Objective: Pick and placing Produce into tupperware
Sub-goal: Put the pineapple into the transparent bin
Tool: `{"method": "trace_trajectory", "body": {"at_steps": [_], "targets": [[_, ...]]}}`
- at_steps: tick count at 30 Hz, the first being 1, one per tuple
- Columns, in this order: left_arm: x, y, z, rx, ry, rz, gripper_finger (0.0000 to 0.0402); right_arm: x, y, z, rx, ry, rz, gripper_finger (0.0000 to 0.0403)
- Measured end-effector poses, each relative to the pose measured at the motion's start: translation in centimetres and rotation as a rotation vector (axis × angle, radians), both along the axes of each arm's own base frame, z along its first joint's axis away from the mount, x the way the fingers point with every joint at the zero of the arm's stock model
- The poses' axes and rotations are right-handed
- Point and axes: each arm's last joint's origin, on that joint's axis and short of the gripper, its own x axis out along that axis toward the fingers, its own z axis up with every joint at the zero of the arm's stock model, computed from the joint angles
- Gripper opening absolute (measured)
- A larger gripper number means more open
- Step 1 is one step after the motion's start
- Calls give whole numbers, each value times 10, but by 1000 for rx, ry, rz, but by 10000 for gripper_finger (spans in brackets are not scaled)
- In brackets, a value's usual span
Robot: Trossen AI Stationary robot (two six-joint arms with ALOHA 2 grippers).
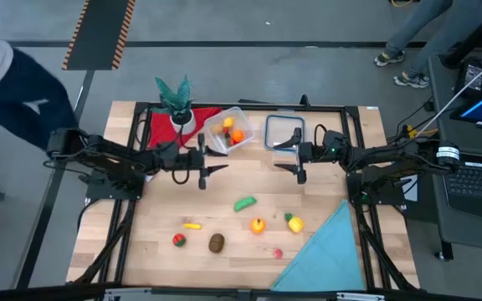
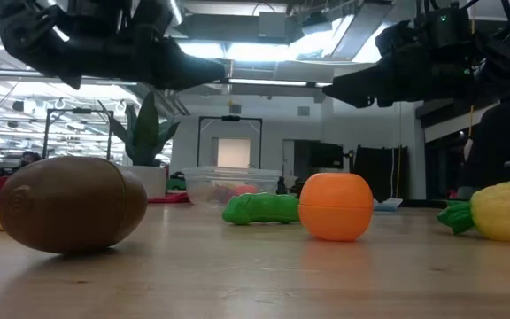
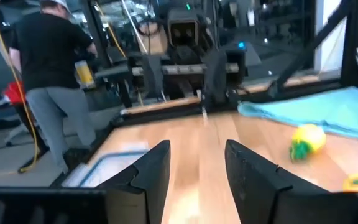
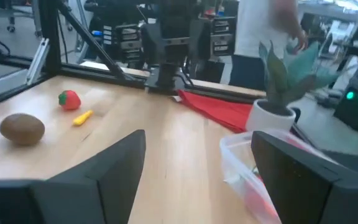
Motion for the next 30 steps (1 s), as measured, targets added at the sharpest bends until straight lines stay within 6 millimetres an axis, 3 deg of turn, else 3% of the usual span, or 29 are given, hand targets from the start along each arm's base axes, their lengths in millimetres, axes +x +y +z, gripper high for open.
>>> {"method": "trace_trajectory", "body": {"at_steps": [16, 25, 30], "targets": [[1, -16, -3, -31, 16, -67, 144, -4, 10, -2, 9, 90, -39, 294], [1, -16, -3, -32, 17, -67, 148, -26, 33, 22, -15, 74, -88, 294], [1, -16, -3, -32, 17, -67, 138, -43, 45, 25, 6, 133, -126, 294]]}}
